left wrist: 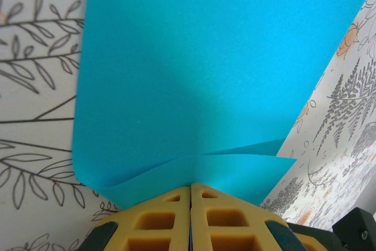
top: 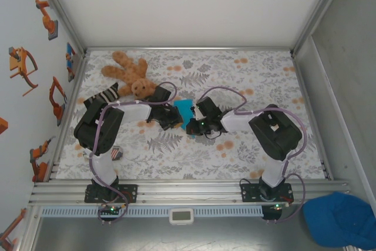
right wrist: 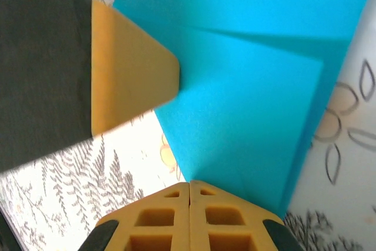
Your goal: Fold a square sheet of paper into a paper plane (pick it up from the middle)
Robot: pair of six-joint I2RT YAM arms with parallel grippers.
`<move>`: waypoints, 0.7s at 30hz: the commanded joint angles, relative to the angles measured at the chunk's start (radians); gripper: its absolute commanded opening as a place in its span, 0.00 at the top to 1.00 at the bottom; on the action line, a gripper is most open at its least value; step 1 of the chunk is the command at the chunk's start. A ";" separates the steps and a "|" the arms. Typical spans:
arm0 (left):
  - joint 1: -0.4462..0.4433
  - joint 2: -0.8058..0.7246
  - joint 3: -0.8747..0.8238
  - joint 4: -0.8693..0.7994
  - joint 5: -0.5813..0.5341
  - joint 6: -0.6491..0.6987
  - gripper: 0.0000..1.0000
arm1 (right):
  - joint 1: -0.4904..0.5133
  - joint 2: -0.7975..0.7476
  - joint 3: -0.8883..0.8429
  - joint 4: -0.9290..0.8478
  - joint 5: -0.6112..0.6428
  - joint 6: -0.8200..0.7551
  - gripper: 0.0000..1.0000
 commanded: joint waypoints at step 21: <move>0.008 0.048 -0.014 -0.064 -0.042 0.041 0.93 | 0.006 -0.131 -0.064 0.092 0.056 0.012 1.00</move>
